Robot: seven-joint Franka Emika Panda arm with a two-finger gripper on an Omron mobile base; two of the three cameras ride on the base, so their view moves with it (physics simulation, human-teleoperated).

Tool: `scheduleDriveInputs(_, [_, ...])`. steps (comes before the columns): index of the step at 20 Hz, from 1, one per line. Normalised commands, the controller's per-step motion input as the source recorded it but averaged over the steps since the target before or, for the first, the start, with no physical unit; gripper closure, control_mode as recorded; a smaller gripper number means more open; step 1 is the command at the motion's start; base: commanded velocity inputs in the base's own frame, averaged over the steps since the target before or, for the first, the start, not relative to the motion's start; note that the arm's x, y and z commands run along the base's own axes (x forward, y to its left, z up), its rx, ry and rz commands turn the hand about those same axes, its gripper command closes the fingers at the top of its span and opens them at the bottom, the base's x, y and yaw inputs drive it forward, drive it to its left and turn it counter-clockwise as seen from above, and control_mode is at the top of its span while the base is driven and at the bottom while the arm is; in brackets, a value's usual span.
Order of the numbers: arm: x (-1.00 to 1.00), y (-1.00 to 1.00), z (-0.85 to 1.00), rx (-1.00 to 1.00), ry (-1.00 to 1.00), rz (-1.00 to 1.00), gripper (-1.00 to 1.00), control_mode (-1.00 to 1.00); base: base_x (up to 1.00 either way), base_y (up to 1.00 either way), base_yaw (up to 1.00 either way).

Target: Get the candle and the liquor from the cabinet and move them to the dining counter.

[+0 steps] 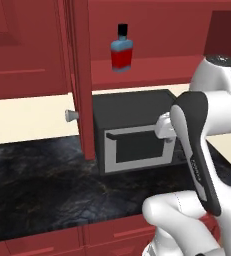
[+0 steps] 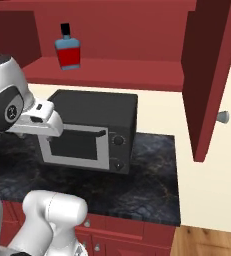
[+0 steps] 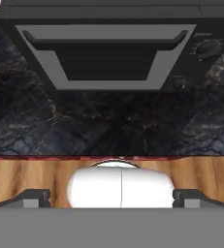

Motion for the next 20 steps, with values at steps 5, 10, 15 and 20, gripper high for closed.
scheduleDriveInputs(5, [-0.37,0.00,0.53,-0.09,-0.38,0.00,-1.00,-1.00,0.00,0.00,0.00])
scheduleDriveInputs(10, [-0.20,0.00,0.77,-0.02,-0.31,0.00,-1.00,-1.00,0.00,0.00,0.00])
scheduleDriveInputs(15, [-0.24,0.00,0.71,0.00,-0.27,0.01,-1.00,-1.00,0.00,0.00,0.00])
scheduleDriveInputs(20, [-0.27,-0.01,0.48,-0.01,-0.19,0.02,-1.00,-1.00,0.00,0.00,0.00])
